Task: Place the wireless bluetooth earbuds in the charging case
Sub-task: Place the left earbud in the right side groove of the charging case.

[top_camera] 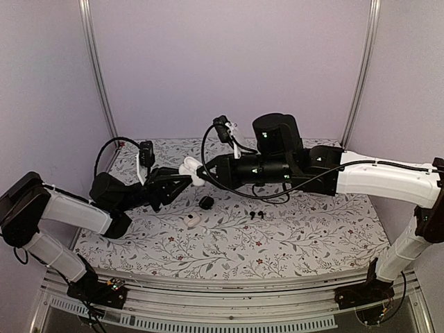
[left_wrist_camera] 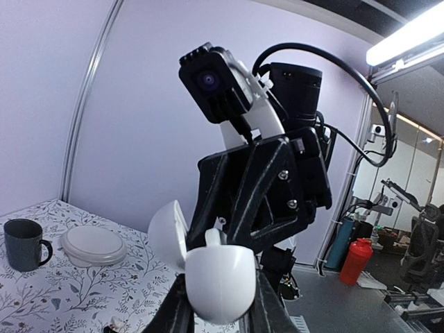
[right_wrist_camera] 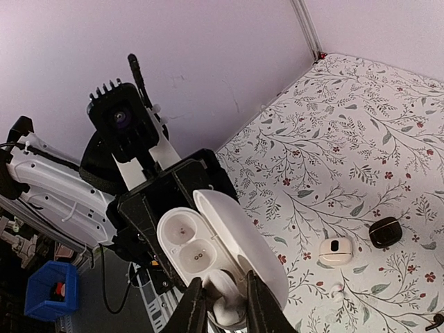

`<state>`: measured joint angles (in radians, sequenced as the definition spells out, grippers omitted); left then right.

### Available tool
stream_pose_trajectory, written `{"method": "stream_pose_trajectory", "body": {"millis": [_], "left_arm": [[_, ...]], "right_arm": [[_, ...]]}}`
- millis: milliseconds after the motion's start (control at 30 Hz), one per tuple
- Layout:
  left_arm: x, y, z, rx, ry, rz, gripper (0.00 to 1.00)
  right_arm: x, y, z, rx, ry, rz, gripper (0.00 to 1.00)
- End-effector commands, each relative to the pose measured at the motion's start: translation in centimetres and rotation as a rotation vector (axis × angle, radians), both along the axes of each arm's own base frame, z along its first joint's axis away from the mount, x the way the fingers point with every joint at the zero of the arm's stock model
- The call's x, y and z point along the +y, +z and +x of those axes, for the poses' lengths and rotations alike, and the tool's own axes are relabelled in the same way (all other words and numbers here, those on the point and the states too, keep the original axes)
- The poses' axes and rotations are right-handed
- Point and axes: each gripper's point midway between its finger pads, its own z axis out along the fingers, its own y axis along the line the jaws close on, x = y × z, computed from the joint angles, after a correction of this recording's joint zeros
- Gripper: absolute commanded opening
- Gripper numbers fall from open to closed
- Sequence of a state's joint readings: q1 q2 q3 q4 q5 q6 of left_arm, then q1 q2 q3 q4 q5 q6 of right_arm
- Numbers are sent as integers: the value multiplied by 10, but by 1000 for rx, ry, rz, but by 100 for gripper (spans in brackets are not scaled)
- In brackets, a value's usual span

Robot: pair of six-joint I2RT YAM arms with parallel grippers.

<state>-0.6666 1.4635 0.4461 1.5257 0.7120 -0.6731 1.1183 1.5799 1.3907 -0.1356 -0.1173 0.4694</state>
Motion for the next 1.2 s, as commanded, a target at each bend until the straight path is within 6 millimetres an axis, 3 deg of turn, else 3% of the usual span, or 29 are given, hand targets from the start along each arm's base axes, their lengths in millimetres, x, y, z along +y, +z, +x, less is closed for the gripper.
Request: {"method": "stream_pose_trajectory", "body": {"millis": [0,300,567,1167], "left_arm": [[22,65,-40,-277,-11,-228,0],[28,75,-35,-277,40,-266,0],[27,75,-32,-269,43,-269,0],[29,84,-29,-249,50,-297,0]], "right_arm": [[8,-14,-2,18,12,-66,22],[8,-10,7,24,-33,-102,25],[7,-8,11,34,-64,-117,32],[5,-16,11,-10,-62,-173,35]]}}
